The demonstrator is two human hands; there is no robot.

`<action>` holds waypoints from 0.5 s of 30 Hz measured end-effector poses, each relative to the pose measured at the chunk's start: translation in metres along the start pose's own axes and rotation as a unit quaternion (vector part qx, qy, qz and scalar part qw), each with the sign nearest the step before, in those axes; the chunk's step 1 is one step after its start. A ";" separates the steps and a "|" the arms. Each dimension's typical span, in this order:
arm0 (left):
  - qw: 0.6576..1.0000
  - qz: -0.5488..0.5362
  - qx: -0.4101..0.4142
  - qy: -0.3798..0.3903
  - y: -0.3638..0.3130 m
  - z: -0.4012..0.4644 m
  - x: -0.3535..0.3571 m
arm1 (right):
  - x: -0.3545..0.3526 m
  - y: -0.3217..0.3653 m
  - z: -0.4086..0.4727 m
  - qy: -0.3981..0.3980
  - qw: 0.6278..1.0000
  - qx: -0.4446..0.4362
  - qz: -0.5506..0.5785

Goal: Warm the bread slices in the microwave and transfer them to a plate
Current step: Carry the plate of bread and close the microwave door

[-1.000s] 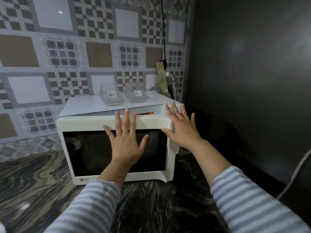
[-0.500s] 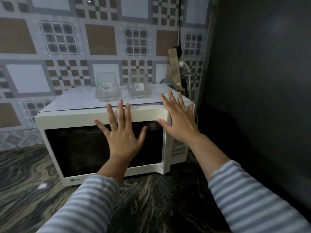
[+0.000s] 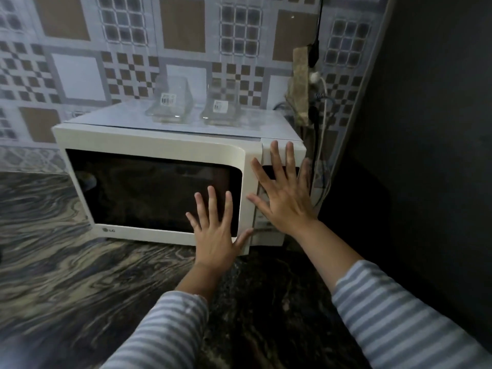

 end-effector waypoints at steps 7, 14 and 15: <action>1.000 0.017 -0.004 0.017 0.000 0.002 0.008 | 0.012 0.000 0.001 -0.019 1.000 -0.022 -0.004; 0.999 0.025 -0.022 0.033 -0.002 0.006 0.012 | 0.021 0.001 0.001 -0.028 0.999 -0.008 -0.037; 0.999 0.026 -0.024 0.036 -0.002 0.006 0.013 | 0.021 0.001 0.001 -0.027 0.999 -0.005 -0.039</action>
Point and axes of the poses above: each hand's wrist, its own z-axis towards the middle knuckle, its own x-axis out of the palm, y = z × x, the point moved 4 cm from there along z, towards the middle knuckle, and after that the axes turned 7 degrees about -y, right-handed, at the moved point
